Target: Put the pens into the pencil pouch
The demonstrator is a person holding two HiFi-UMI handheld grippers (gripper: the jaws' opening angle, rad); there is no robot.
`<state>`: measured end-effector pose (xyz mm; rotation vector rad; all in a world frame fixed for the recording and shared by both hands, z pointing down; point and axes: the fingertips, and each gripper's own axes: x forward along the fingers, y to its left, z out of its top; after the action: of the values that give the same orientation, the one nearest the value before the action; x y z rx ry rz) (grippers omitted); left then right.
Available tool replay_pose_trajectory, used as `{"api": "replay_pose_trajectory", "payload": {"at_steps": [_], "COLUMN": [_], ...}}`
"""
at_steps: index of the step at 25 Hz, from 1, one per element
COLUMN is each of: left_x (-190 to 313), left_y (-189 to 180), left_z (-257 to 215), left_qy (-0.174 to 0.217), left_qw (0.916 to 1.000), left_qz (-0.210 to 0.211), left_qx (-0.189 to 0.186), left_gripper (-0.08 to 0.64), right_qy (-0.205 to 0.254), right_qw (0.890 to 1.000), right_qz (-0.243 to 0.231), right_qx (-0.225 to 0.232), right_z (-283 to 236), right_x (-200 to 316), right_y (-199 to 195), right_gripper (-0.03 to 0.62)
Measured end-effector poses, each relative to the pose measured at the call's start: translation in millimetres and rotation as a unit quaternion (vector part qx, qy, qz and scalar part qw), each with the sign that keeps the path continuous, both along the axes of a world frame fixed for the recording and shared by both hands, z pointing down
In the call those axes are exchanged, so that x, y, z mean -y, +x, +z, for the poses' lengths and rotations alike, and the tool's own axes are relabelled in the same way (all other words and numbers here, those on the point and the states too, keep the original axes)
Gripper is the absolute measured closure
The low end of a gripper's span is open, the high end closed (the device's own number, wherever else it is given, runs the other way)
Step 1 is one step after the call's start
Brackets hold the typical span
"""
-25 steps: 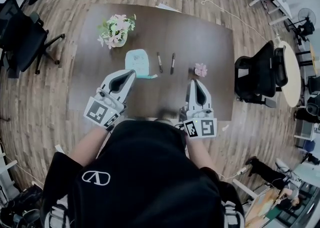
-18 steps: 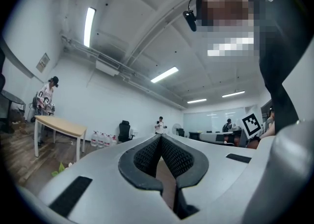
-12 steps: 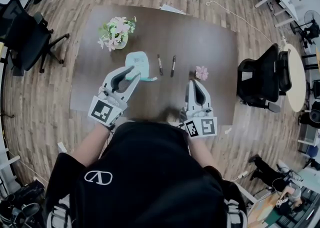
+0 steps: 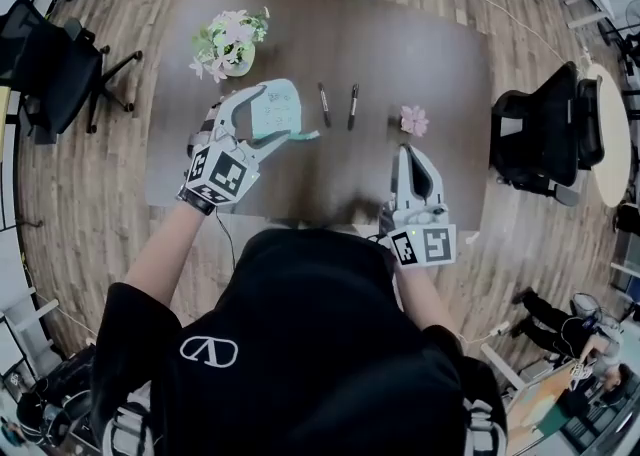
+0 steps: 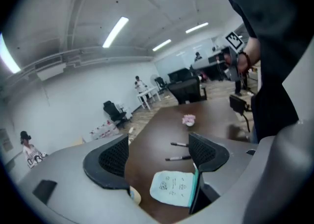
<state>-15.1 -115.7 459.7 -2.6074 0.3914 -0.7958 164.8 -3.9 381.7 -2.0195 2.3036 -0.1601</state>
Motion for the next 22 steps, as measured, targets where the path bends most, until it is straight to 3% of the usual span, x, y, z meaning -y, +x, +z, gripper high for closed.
{"api": "replay_pose_trajectory", "payload": {"at_steps": [4, 9, 17, 22], "left_x": [4, 12, 19, 21], "left_y": [6, 6, -22, -35], "left_z": [73, 174, 296, 331], "left_qy": [-0.014, -0.054, -0.113, -0.13], "left_qw": [0.9928, 0.974, 0.934, 0.9105], "left_qz": [0.053, 0.091, 0.111, 0.125], "left_qx": [0.107, 0.2, 0.32, 0.372], "left_gripper": [0.202, 0.203, 0.206, 0.289], "right_qy": [-0.021, -0.048, -0.066, -0.078], "right_qw": [1.0, 0.999, 0.998, 0.997], "right_qz": [0.005, 0.012, 0.019, 0.024], "right_qx": [0.0, 0.002, 0.0, 0.004], "right_z": [14, 35, 49, 59], "right_x": [-6, -8, -6, -9], "right_y": [10, 17, 23, 25], "right_gripper": [0.594, 0.594, 0.594, 0.594]}}
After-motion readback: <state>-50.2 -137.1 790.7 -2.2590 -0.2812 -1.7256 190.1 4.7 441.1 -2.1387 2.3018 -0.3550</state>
